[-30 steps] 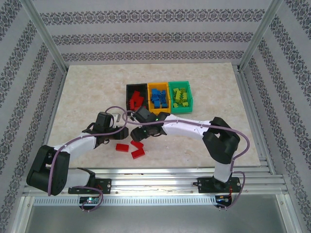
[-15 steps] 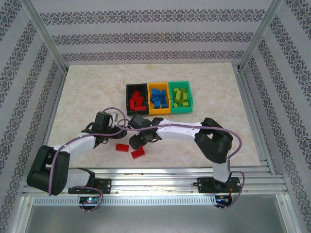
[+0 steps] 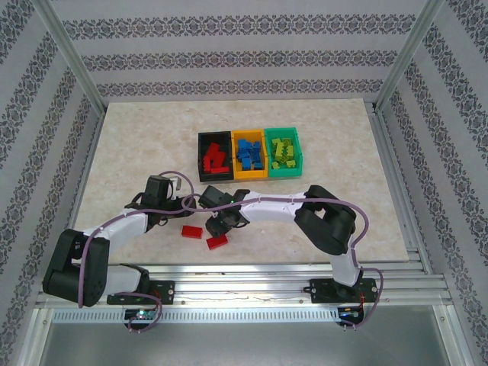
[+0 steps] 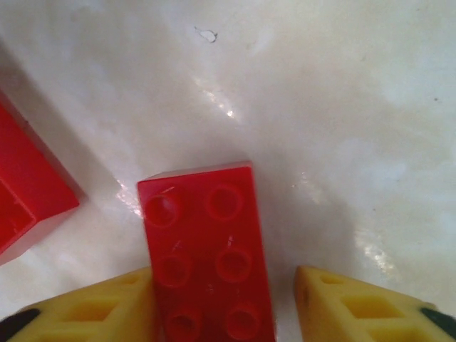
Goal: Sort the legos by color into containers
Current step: Pick up the lego from the bottom-center of the table.
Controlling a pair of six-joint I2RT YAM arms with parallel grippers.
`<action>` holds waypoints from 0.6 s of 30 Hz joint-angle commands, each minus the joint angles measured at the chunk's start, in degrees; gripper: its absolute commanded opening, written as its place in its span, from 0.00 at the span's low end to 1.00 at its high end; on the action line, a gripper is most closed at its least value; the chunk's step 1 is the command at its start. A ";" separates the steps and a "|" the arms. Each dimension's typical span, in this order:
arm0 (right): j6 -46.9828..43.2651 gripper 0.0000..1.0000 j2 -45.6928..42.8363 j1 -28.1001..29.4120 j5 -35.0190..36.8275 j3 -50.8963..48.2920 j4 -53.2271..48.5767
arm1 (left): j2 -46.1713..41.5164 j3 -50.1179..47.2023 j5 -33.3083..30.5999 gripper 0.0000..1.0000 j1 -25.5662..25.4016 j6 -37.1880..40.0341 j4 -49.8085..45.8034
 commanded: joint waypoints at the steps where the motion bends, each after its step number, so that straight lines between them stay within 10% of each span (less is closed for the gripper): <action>1: 0.23 0.41 1.12 0.16 2.24 0.06 -1.34 | -0.63 -0.52 1.40 0.59 0.70 -0.45 2.18; 18: 3.85 0.31 -11.32 -5.57 5.51 -5.56 9.53 | -0.28 -0.57 2.22 0.60 0.83 -0.29 2.53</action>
